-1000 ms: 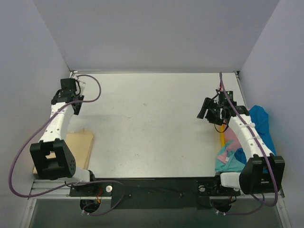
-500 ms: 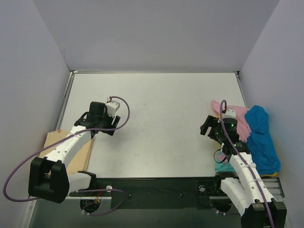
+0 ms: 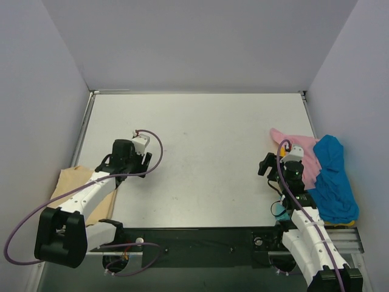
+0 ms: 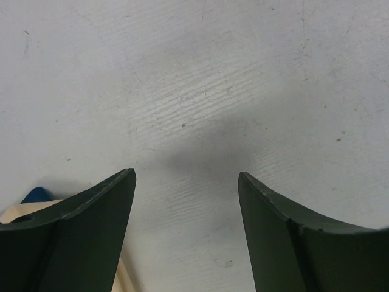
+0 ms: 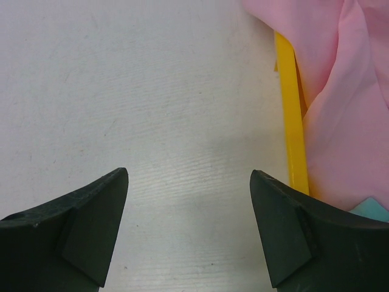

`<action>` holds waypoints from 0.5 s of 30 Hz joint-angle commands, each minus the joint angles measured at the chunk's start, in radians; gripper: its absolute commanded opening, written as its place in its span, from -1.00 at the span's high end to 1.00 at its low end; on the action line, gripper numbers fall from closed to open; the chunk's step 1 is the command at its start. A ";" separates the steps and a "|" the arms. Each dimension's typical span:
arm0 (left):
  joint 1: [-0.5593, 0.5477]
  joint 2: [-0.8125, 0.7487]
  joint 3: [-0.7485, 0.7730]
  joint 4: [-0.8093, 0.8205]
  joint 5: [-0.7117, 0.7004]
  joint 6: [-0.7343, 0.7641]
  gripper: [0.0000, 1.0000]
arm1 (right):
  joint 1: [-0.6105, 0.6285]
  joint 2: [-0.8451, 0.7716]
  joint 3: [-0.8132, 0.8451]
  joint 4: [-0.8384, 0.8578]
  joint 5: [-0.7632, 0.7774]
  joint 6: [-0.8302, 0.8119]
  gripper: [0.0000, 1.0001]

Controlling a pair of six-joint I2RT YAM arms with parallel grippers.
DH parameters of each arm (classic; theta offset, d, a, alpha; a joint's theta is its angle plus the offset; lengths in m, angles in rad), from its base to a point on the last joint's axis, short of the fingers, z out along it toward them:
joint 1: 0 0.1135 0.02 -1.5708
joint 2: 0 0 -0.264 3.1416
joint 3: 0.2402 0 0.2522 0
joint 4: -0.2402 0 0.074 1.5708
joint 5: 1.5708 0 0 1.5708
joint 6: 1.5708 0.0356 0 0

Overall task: Fold and stack the t-shirts
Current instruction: Put the neatly folded tshirt into the corner of the board with the left arm

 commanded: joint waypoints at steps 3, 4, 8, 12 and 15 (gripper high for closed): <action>0.022 -0.035 -0.008 0.089 0.024 -0.025 -0.57 | 0.002 0.001 -0.004 0.075 0.006 -0.013 -0.52; 0.022 -0.034 -0.008 0.091 0.022 -0.025 -0.57 | 0.002 0.004 -0.004 0.076 0.005 -0.012 -0.52; 0.026 -0.029 -0.005 0.091 0.021 -0.028 -0.57 | 0.002 0.013 0.000 0.078 -0.003 -0.012 -0.51; 0.034 -0.021 -0.002 0.091 0.022 -0.029 -0.57 | 0.002 0.015 -0.001 0.079 -0.009 -0.012 -0.51; 0.035 -0.017 -0.001 0.091 0.024 -0.029 -0.57 | 0.002 0.019 0.000 0.082 -0.008 -0.010 -0.51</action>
